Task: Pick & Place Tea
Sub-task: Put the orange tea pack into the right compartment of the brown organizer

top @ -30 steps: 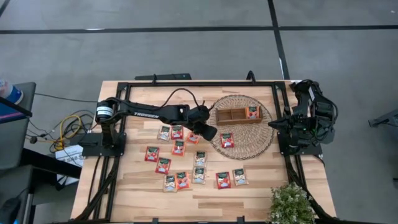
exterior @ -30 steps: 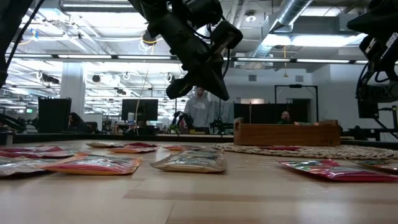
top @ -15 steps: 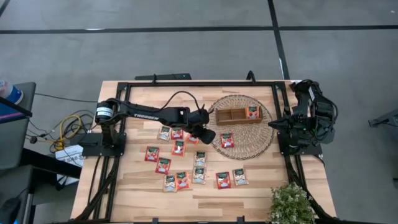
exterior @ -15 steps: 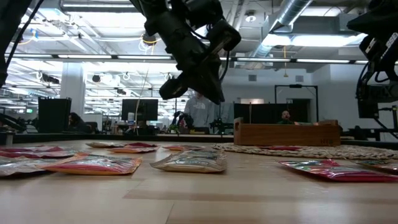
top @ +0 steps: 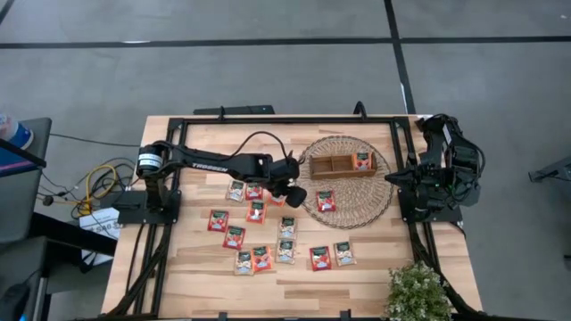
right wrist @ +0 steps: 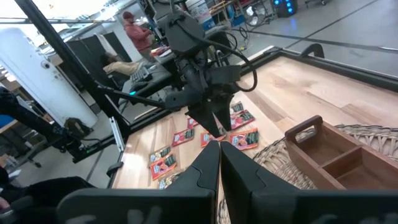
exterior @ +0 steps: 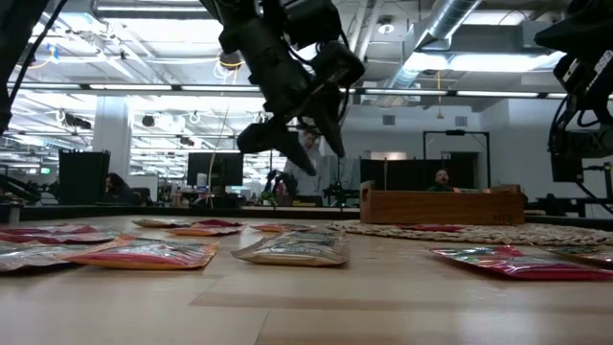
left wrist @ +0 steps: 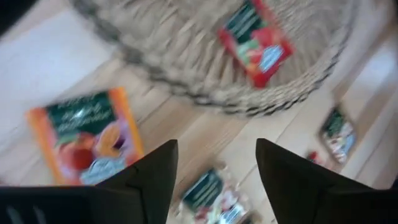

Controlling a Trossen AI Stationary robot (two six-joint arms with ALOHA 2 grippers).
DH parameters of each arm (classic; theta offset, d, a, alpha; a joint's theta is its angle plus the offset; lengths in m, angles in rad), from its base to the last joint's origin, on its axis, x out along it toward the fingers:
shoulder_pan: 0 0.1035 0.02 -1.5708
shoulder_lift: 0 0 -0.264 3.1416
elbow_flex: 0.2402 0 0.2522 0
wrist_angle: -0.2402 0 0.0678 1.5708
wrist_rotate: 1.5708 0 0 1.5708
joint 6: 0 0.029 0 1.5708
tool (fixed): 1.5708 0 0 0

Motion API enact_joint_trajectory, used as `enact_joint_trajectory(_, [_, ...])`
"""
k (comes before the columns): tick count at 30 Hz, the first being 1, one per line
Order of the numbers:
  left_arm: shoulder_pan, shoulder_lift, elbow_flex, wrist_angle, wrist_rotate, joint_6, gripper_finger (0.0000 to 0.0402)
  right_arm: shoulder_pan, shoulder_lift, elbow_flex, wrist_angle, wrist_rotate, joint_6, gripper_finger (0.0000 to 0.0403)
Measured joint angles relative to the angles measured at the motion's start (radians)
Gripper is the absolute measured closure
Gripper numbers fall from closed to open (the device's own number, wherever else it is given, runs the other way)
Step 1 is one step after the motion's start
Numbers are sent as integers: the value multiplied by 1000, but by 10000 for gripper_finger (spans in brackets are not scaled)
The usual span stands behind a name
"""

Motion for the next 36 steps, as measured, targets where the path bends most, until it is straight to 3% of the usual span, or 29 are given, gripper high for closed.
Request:
enact_joint_trajectory(8, [23, 0, 0, -59, 151, 12, 189, 0, 0, 0, -8, 0, 0, 397])
enact_joint_trajectory(13, [34, 0, 0, -97, 126, -14, 189, 0, 0, 0, -8, 0, -8, 397])
enact_joint_trajectory(21, [43, 0, 0, -242, 4, -47, 189, 0, 0, 0, -8, 0, -9, 397])
enact_joint_trajectory(36, [50, 6, 0, -165, -40, 22, 190, 0, 0, 0, -8, 0, -10, 397])
